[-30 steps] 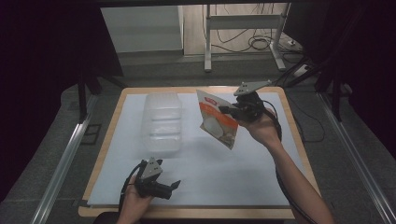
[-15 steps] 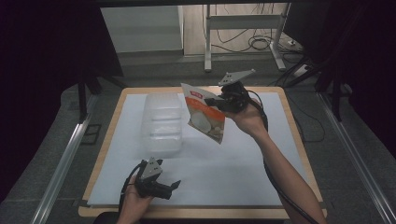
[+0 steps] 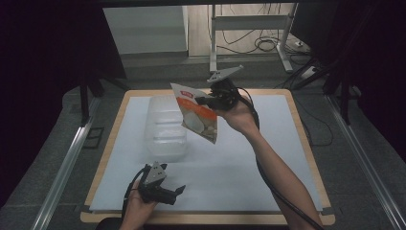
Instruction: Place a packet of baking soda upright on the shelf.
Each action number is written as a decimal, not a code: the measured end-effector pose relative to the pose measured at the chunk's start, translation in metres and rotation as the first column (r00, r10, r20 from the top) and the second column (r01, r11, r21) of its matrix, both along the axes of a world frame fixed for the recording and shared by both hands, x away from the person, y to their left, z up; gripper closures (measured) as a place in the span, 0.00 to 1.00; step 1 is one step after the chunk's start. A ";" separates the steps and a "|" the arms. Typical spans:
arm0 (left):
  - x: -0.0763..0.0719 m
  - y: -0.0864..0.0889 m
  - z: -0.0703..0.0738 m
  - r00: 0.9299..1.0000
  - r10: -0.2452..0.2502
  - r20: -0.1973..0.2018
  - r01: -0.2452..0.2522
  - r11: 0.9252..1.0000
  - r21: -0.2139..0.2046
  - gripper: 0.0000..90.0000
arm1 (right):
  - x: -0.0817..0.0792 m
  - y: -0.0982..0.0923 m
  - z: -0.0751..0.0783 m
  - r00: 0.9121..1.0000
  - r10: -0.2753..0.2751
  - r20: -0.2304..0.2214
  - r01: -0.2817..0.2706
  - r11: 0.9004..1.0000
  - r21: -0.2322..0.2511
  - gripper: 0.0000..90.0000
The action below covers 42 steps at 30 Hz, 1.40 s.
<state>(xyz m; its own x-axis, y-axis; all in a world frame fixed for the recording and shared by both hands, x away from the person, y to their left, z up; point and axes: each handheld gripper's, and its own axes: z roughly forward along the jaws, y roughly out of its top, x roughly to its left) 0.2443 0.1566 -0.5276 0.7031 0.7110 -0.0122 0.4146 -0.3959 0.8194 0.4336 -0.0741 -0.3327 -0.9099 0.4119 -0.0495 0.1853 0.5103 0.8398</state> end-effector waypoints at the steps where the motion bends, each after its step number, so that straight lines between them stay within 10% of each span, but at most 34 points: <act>1: 0.000 0.000 0.000 1.000 0.000 0.000 0.000 1.000 0.001 0.00 | 0.000 0.003 0.000 1.000 0.002 -0.002 -0.002 1.000 0.000 0.99; 25: -0.001 -0.001 0.000 1.000 -0.008 0.003 0.008 1.000 -0.011 0.00 | 0.003 0.094 -0.014 0.996 0.087 -0.014 -0.087 0.996 -0.007 0.99; 42: -0.001 -0.002 0.000 1.000 -0.016 0.004 0.016 1.000 -0.006 0.00 | 0.006 0.119 -0.043 0.994 0.101 -0.041 -0.102 0.994 -0.028 0.99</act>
